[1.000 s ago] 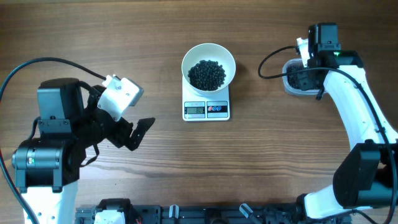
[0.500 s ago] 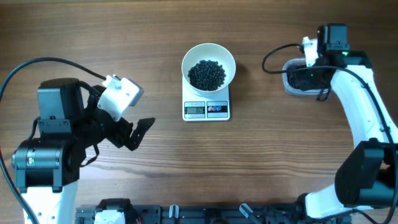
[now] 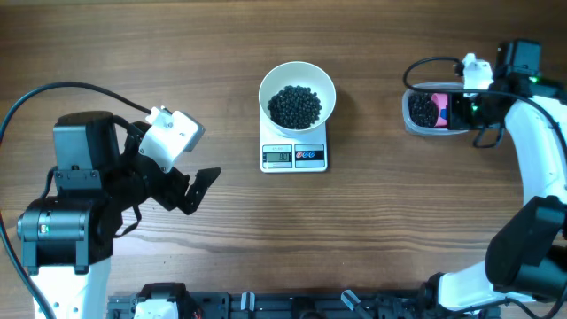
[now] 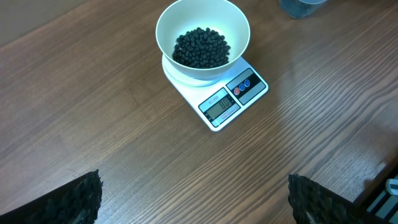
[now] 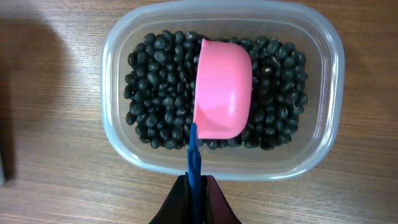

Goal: Scoop item into bowl and weigh 150g on scale
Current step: 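Drag the scoop through the black beans to fill it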

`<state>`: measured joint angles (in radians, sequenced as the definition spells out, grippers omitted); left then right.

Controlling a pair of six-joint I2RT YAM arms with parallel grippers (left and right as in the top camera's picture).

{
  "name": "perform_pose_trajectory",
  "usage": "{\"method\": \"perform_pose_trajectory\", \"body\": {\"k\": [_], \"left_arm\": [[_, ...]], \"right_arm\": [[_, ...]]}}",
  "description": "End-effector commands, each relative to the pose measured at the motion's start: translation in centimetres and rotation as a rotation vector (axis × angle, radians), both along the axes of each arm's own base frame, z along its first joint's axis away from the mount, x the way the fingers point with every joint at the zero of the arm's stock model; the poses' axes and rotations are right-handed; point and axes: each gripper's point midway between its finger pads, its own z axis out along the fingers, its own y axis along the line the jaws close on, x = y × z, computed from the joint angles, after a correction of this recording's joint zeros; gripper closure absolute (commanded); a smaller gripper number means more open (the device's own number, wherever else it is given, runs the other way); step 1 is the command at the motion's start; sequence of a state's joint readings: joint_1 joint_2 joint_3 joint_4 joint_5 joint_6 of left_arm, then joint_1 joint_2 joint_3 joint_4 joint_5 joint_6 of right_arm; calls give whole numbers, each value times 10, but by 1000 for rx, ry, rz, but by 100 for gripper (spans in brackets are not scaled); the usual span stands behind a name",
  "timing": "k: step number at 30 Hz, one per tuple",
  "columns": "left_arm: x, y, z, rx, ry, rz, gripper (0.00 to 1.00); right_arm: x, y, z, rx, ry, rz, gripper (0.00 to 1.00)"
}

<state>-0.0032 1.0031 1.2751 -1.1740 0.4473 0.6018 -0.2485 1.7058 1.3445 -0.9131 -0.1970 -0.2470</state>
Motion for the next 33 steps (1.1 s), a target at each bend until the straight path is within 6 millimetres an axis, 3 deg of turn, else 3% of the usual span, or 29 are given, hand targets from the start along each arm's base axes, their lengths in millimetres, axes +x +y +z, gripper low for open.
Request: {"method": "perform_pose_trajectory", "body": {"k": [1, 5, 15, 20, 25, 33], "left_arm": [[1, -1, 7, -4, -25, -19, 0], [1, -1, 7, -4, -25, -19, 0], [1, -1, 7, -4, -25, -19, 0], [1, -1, 7, -4, -25, -19, 0], [1, -1, 7, -4, -25, -19, 0], [1, -1, 7, -4, -25, -19, 0]], "right_arm": [[-3, 13, -2, 130, 23, -4, 96], [-3, 24, 2, 200, 9, 16, 96], [-6, 24, -9, 211, 31, -10, 96], [-7, 14, -11, 235, 41, -69, 96], [-6, 4, 0, 373, -11, -113, 96], [-20, -28, 6, 453, -26, -217, 96]]}}
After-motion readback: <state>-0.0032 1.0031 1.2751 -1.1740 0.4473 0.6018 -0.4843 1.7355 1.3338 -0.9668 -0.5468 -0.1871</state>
